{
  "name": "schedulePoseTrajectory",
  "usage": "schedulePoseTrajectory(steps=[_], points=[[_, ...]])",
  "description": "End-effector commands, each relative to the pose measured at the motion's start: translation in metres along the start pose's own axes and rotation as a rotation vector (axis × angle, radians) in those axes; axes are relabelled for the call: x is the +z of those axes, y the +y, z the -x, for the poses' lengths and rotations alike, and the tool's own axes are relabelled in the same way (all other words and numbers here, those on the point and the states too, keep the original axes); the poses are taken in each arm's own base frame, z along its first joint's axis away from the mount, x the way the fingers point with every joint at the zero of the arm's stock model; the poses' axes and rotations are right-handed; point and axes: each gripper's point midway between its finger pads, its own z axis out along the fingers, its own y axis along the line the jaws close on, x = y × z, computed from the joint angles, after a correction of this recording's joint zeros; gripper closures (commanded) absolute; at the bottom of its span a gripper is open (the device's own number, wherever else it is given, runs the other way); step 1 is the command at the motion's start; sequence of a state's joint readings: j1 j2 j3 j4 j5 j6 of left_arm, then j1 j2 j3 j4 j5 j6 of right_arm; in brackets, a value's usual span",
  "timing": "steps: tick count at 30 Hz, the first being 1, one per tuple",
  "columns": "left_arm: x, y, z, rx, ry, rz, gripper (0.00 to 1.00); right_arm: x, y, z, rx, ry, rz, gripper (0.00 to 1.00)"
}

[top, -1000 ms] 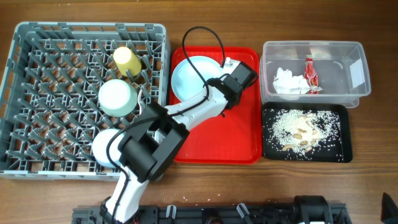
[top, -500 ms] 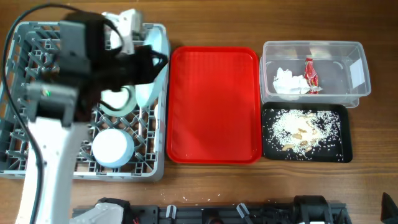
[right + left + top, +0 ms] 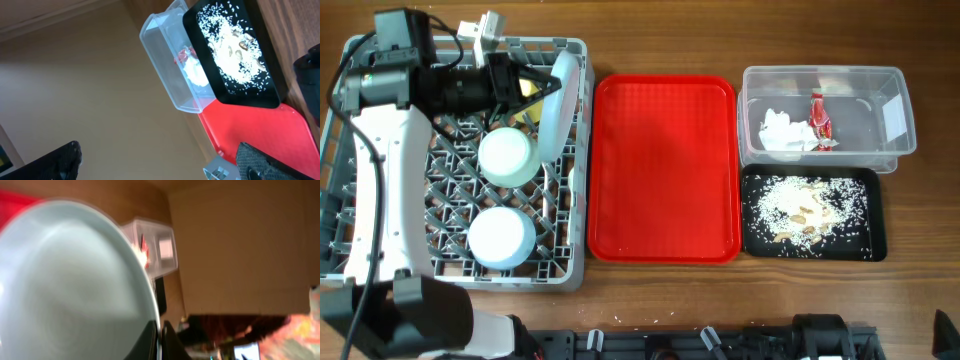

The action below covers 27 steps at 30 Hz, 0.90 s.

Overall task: Sort waste into correct bins and load items into the dishwasher rack
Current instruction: 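Lift the plate with the left gripper and stand it upright in the rack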

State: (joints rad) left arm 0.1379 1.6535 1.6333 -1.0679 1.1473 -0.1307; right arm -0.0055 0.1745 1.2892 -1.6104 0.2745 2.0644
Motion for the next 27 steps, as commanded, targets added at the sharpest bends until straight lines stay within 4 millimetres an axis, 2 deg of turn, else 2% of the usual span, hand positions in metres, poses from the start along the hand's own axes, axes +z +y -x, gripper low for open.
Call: schedulePoseTrajectory(steps=[1,4,6,9,13,15,18,27], points=[[0.010,0.012,0.034,-0.115,-0.040,-0.061,0.96,-0.001,0.001,0.003,0.012,-0.013,0.019,0.00],[0.019,0.030,0.060,-0.152,-0.078,-0.068,0.96,-0.001,0.001,0.003,0.012,-0.013,0.019,0.00],[0.028,0.051,0.074,-0.188,-0.094,-0.061,0.96,-0.001,0.001,0.003,0.012,-0.014,0.019,0.00],[0.038,0.075,0.078,-0.225,-0.090,-0.039,0.96,-0.001,0.001,0.003,0.012,-0.013,0.019,0.00],[0.052,0.120,0.086,-0.271,-0.109,0.035,0.96,-0.001,0.001,0.003,0.012,-0.013,0.019,0.00],[0.056,0.130,0.091,-0.261,-0.119,0.043,0.96,-0.001,0.001,0.003,0.012,-0.013,0.019,0.00],[0.059,0.137,0.098,-0.225,-0.137,0.037,0.96,-0.001,0.001,0.003,0.012,-0.013,0.019,0.00],[0.067,0.126,0.102,-0.201,-0.135,0.009,0.96,-0.001,0.001,0.003,0.012,-0.013,0.019,0.00]])
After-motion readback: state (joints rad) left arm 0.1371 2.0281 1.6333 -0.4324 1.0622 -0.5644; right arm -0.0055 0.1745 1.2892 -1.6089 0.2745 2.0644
